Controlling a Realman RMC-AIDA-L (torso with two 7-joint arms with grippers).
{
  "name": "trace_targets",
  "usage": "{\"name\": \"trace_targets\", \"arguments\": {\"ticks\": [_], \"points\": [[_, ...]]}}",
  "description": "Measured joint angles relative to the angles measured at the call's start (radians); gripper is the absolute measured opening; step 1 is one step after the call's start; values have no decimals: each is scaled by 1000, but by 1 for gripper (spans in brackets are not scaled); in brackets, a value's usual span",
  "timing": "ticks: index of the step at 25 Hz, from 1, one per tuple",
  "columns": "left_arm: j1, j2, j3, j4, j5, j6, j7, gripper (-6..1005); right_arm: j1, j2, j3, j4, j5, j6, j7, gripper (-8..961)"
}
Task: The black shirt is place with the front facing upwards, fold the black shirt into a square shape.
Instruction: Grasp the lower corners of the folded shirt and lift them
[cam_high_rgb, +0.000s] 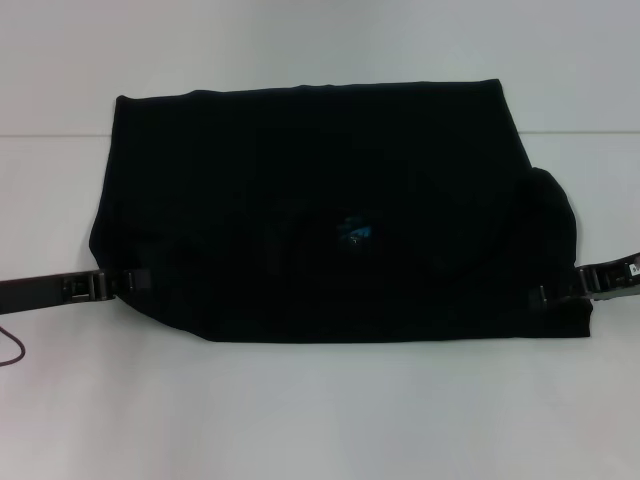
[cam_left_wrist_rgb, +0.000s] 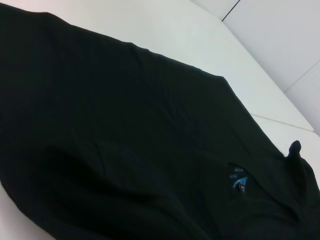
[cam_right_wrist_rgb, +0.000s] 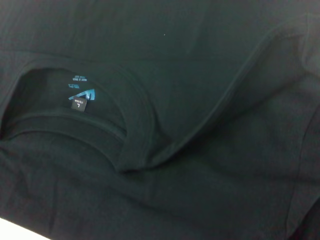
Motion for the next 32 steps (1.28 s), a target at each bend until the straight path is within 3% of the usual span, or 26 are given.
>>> {"name": "trace_targets", "arguments": {"ticks": [17, 20, 25, 32], "points": [[0, 1, -3, 0, 1, 1, 2, 2, 4, 0, -28, 7, -1, -2, 4, 715], [0, 2, -3, 0, 1, 1, 3, 2, 2, 0, -37, 7, -1, 2, 9, 476], [0, 2, -3, 0, 1, 2, 4, 2, 1, -1, -34, 7, -2, 3, 11, 265], [0, 2, -3, 0, 1, 2, 4, 3, 2, -4, -32, -1, -1, -3, 11, 82]]}}
